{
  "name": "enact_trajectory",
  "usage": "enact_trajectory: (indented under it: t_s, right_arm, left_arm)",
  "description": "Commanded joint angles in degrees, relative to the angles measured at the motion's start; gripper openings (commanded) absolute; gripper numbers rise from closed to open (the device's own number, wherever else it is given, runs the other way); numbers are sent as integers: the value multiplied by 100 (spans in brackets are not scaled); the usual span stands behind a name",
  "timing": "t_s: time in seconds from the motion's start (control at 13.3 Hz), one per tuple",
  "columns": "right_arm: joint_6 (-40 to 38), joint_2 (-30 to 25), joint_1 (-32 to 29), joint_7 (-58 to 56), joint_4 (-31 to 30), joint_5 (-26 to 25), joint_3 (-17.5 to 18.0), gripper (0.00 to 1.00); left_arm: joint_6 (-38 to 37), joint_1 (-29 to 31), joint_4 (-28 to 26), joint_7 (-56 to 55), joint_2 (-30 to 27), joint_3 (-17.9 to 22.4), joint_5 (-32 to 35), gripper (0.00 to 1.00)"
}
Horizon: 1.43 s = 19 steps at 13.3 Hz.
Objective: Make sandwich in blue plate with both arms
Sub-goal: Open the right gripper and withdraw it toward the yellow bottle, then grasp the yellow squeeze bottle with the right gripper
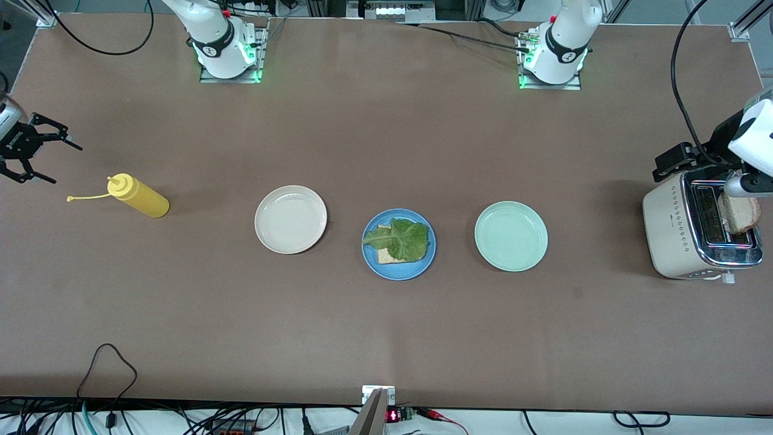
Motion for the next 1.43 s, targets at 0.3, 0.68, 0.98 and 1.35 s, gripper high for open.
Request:
enact_trajectory:
  t_s: [0.3, 0.68, 0.98, 1.35]
  right_arm:
    - [-457, 1020, -486, -1645, 212, 949, 54, 100]
    - [-598, 1679, -619, -2296, 335, 1599, 54, 100]
    - [-580, 2093, -593, -2481, 379, 2056, 133, 100]
    - [-572, 2401, -558, -2710, 388, 2425, 282, 100]
  left_arm:
    - [-24, 27, -149, 94, -148, -19, -31, 100]
    - [-24, 27, -158, 94, -139, -19, -31, 100]
    - [-24, 27, -158, 94, -131, -19, -31, 100]
    - [-24, 27, -158, 94, -131, -19, -31, 100]
